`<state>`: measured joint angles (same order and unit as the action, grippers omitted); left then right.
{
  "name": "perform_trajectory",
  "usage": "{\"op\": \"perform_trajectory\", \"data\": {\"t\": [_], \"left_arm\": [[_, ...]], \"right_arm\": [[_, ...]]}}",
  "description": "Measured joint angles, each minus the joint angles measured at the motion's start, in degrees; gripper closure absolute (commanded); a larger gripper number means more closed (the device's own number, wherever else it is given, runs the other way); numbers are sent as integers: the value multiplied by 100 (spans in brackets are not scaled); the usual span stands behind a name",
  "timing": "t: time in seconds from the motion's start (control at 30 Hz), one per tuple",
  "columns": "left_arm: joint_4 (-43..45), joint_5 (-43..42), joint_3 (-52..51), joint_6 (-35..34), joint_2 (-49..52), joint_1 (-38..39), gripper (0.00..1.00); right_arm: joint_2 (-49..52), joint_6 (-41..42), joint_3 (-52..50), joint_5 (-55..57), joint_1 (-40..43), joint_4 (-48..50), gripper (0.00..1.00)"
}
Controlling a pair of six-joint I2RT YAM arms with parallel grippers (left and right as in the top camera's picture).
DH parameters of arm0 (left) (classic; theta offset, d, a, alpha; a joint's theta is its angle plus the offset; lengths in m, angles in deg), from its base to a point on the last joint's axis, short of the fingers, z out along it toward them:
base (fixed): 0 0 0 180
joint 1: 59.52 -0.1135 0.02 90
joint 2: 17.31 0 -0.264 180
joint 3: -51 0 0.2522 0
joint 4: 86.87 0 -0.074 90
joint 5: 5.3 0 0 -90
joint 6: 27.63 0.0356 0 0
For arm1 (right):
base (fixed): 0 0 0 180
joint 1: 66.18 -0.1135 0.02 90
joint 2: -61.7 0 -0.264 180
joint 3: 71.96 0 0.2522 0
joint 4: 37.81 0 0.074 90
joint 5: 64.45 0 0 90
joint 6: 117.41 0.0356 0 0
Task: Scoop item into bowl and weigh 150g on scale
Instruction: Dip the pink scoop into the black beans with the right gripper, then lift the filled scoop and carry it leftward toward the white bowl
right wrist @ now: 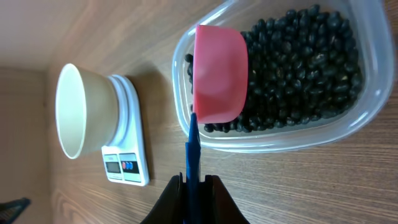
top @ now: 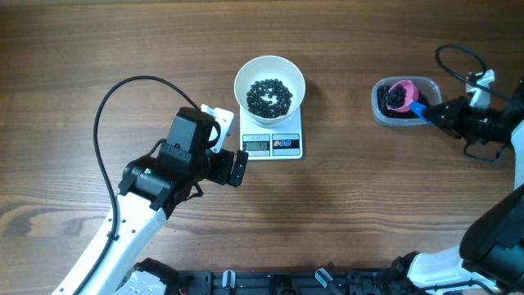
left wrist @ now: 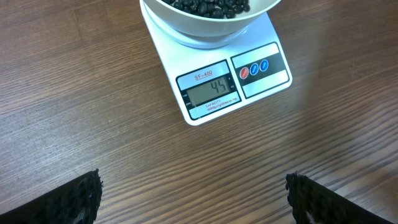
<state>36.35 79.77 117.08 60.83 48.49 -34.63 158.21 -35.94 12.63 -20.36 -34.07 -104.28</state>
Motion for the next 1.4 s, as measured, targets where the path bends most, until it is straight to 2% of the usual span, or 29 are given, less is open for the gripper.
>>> {"op": "perform_trajectory", "data": {"t": [0.47, 0.87, 1.13, 1.4], "left_arm": [[0, 0, 0, 0, 0, 0, 0], [0, 0, -2, 0, 0, 0, 0], [0, 0, 0, 0, 0, 0, 0], [0, 0, -2, -2, 0, 0, 0]], "right_arm": [[0, 422, -26, -452, 595, -35, 96], [2, 424, -404, -1971, 1215, -22, 96], [2, 424, -411, -3071, 1246, -44, 96], [2, 426, -411, -3534, 914, -90, 96]]}}
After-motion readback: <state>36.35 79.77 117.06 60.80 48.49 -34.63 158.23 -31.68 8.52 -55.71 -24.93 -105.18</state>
